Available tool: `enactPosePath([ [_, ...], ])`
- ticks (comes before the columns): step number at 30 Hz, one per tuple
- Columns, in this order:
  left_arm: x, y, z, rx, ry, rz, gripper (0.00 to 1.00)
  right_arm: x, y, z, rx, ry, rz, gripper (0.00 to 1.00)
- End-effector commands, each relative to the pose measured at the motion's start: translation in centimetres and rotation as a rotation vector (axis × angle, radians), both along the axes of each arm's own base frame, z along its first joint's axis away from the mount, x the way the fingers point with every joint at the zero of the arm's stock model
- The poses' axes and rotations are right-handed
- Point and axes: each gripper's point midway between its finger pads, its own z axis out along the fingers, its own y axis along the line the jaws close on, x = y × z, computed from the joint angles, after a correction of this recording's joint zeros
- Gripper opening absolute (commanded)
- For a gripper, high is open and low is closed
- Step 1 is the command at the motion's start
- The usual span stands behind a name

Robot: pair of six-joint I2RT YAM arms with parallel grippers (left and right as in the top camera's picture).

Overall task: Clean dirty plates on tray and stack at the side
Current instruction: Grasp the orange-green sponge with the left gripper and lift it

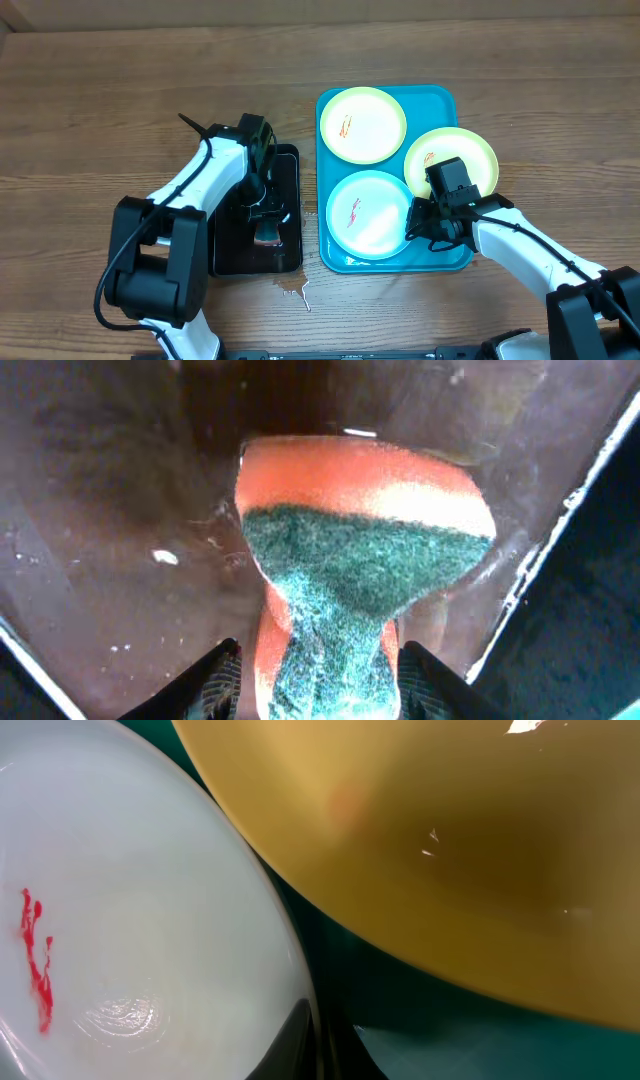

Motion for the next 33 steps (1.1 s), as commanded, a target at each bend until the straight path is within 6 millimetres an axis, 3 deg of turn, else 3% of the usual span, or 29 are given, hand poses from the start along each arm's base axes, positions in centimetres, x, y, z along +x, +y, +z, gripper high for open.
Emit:
enactPosePath([
  [1,0.6,0.6,0.4,0.040,-0.051,-0.020,0.46,-0.4,-0.7,-0.4,-0.035,0.011,-0.014,0.04],
  [10,0.3,0.4,-2.8,0.017,-0.093,-0.006,0.04,-0.4,-0.7,-0.4,-0.035,0.012,-0.014,0.04],
  [15,0.3,0.4,-1.5,0.019,-0.089,-0.006,0.04,-0.4,-0.7,-0.4,-0.035,0.012,-0.014,0.04],
  [22,2.9,-0.1,5.0,0.002,-0.202,-0.017,0.04,-0.4,-0.7,-0.4,-0.035,0.012,-0.014,0.04],
  [25,3.8,1.1,7.2,0.079,-0.264,-0.022,0.04,-0.4,-0.7,-0.4,-0.035,0.011,-0.014,0.04],
  [28,3.9,1.7,8.0,0.139,-0.298,-0.034,0.04,-0.4,-0.7,-0.4,-0.035,0.012,-0.014,0.04],
  [33,3.7,0.5,7.7,0.134,-0.294,-0.072,0.04,-0.4,-0.7,-0.4,-0.035,0.012,-0.014,0.04],
])
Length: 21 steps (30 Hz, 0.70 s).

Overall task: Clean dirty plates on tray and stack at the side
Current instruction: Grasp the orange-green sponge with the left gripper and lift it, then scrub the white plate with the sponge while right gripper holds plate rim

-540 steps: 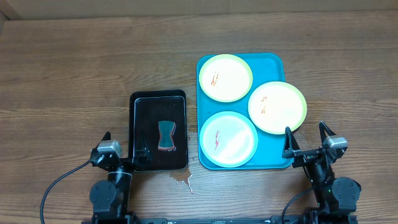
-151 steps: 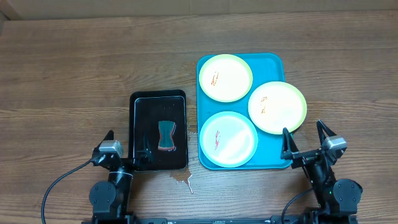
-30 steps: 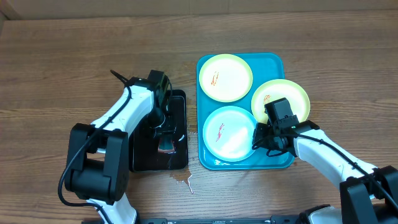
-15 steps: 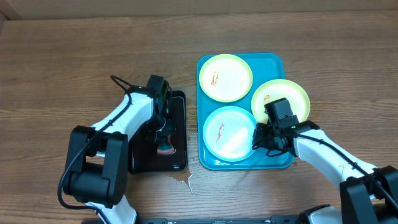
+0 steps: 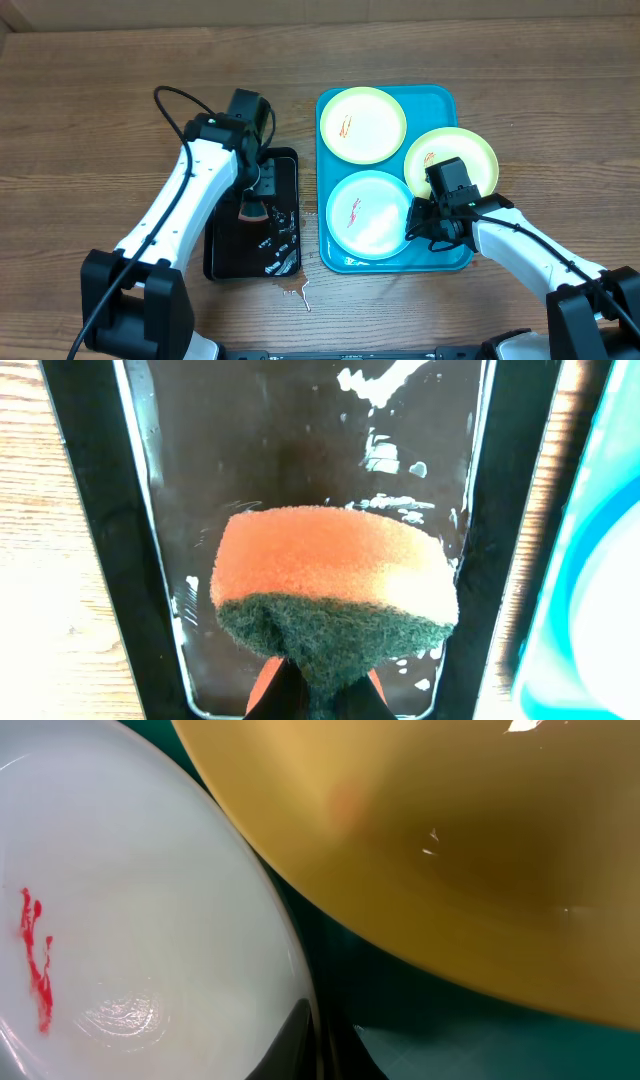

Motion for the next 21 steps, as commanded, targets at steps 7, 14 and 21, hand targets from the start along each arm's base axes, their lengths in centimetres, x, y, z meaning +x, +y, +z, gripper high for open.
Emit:
enactPosePath([
  [7,-0.1,-5.8,0.4,-0.177,-0.013,-0.092,0.04,-0.4,-0.7,-0.4,-0.035,0.011,-0.014,0.04],
  [14,1.2,-14.9,2.0,-0.438,-0.127,-0.198,0.04,-0.3,-0.7,-0.4,-0.035,0.010,-0.014,0.04],
  [21,2.1,-22.6,-3.5,-0.504,-0.128,-0.249,0.04,-0.4,-0.7,-0.4,-0.035,0.011,-0.014,0.04],
])
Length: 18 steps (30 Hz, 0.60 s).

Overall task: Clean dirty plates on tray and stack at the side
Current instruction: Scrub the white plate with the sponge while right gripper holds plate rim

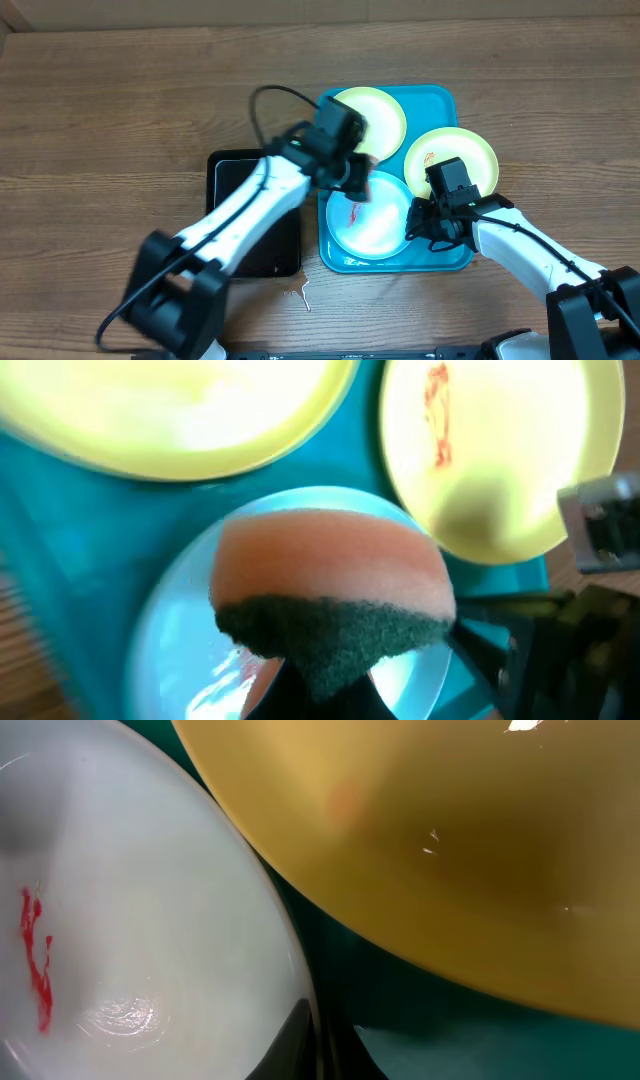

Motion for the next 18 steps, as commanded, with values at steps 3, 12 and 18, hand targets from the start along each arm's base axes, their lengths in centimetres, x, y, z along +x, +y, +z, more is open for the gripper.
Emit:
enactPosePath([
  [3,-0.7,-3.1,-6.6,0.009,0.169,0.028,0.04,-0.3,-0.7,-0.4,-0.035,0.010,-0.013,0.04],
  [12,-0.3,1.4,-9.5,0.318,0.261,0.175,0.04,-0.3,-0.7,-0.4,-0.035,0.010,-0.013,0.04],
  [18,0.1,4.6,-8.0,0.515,0.199,0.146,0.04,-0.3,-0.7,-0.4,-0.035,0.009,-0.013,0.04],
])
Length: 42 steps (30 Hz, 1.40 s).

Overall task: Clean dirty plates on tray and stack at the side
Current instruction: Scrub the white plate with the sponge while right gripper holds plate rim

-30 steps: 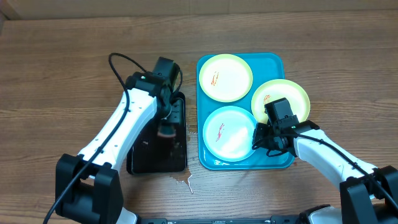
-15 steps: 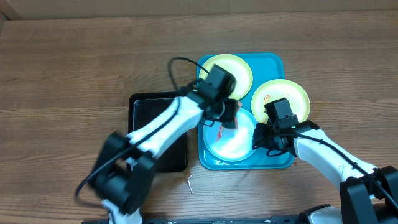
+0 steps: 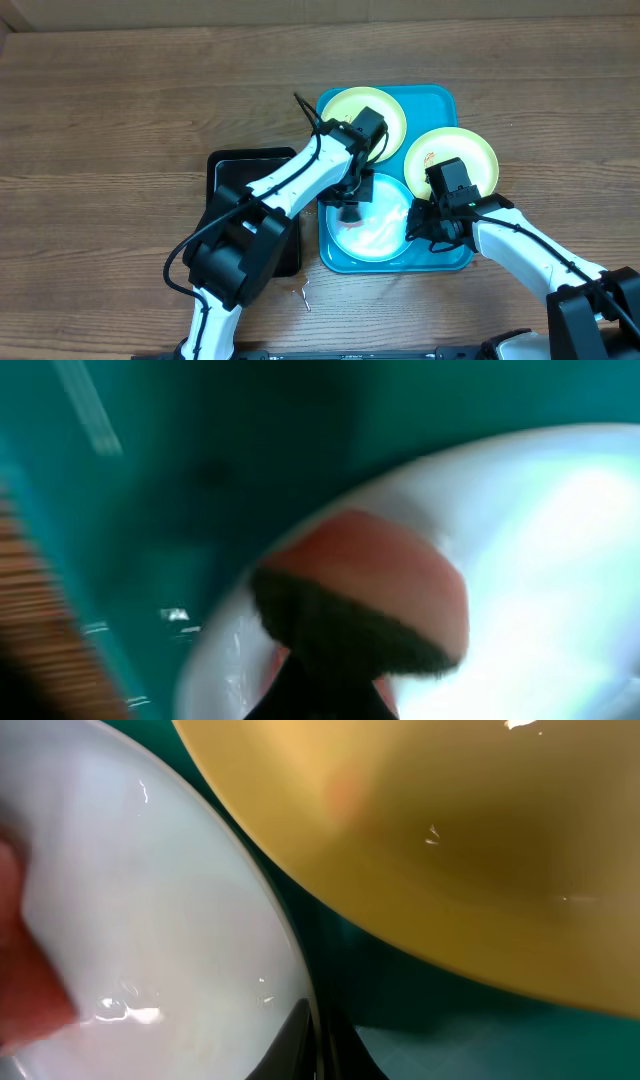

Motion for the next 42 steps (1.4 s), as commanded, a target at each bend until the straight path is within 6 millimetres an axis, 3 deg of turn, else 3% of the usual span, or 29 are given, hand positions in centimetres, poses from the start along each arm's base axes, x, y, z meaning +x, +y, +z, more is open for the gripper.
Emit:
enactPosePath([
  [1,1.8,2.5,-0.1,0.152,-0.081,-0.037,0.04,-0.2,-0.7,-0.4,-0.034,0.004,-0.014,0.04],
  [4,1.3,1.1,-0.8,0.082,-0.048,-0.095,0.04,-0.2,-0.7,-0.4,-0.034,0.004,-0.014,0.04],
  [5,0.6,-1.2,-1.1,-0.035,-0.007,-0.154,0.04,-0.2,-0.7,-0.4,-0.034,0.003,-0.014,0.04],
  [8,-0.7,-5.2,-1.1,-0.256,0.069,-0.200,0.04,-0.2,-0.7,-0.4,-0.034,0.003,-0.014,0.04],
  [12,-2.8,-8.1,-1.8,-0.390,0.169,-0.224,0.04,-0.2,-0.7,-0.4,-0.034,0.004,-0.015,0.04],
  [17,-4.4,-7.3,-2.1,-0.353,0.244,-0.200,0.04,-0.2,-0.7,-0.4,-0.034,0.004,-0.015,0.04],
  [20,-4.6,-5.8,-1.8,-0.281,0.254,-0.186,0.04,-0.2,-0.7,-0.4,-0.034,0.003,-0.014,0.04],
  [25,-4.5,-1.5,-1.5,-0.053,0.215,-0.183,0.04,-0.2,-0.7,-0.4,-0.034,0.003,-0.014,0.04],
  [27,-3.6,1.7,-1.6,0.123,0.161,-0.161,0.04,-0.2,-0.7,-0.4,-0.034,0.003,-0.014,0.04],
  [30,-2.0,3.8,-1.6,0.239,0.087,-0.141,0.04,-0.2,-0.7,-0.4,-0.034,0.004,-0.014,0.04],
  [39,-0.3,2.2,-1.7,0.174,0.018,-0.128,0.04,-0.2,-0.7,-0.4,-0.034,0.003,-0.014,0.04],
  [42,-0.2,0.7,-1.4,0.087,0.035,-0.126,0.04,-0.2,-0.7,-0.4,-0.034,0.004,-0.014,0.04],
])
